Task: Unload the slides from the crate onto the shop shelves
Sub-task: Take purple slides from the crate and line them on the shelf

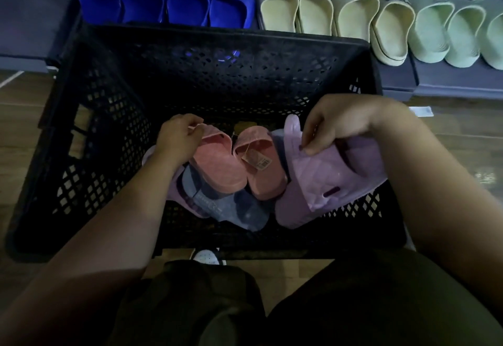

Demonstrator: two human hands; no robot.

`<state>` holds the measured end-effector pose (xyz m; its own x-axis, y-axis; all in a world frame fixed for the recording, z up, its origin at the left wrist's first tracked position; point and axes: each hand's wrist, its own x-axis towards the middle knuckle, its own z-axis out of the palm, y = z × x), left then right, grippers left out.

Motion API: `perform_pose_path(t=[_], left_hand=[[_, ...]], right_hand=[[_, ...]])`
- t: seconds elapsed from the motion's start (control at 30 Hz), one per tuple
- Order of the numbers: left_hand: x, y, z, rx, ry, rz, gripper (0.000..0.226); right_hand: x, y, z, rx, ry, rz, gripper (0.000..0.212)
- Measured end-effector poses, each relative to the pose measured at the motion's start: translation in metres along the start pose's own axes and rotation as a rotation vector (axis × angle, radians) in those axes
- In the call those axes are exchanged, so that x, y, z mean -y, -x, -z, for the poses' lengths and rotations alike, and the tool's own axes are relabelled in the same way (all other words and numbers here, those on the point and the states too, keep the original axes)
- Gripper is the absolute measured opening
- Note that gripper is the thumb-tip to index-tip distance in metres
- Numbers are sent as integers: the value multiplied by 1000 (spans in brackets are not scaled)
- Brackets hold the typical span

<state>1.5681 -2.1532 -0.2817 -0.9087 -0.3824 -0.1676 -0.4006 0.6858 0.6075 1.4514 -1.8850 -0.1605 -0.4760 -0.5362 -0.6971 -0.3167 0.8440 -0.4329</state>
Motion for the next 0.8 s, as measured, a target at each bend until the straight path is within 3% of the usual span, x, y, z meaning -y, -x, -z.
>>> perform_pose_path(t=[0.13,0.3,0.4,0.47,0.57,0.67,0.8], left_hand=[[-1,-1,3,-40,30,1,30],[2,-3,9,-179,63,18,28],[3,-3,8,-182,75,29,28],[4,-3,8,-167,77,37,29],[6,-5,8,-180,83,54,30],[7,-4,10,-234,63,65,29],[8,-4,10,-257,100,138,30]], right_hand=[[2,12,18,3,-204,77,14],[-10,15,20,13,-423,116,29],[-20,23,27,9,-540,198,61],[-21,24,30,-4,-652,264,68],[-12,12,19,-34,-778,261,50],[0,-16,-12,-188,-842,153,25],[15,-51,-67,-509,-1131,16,27]])
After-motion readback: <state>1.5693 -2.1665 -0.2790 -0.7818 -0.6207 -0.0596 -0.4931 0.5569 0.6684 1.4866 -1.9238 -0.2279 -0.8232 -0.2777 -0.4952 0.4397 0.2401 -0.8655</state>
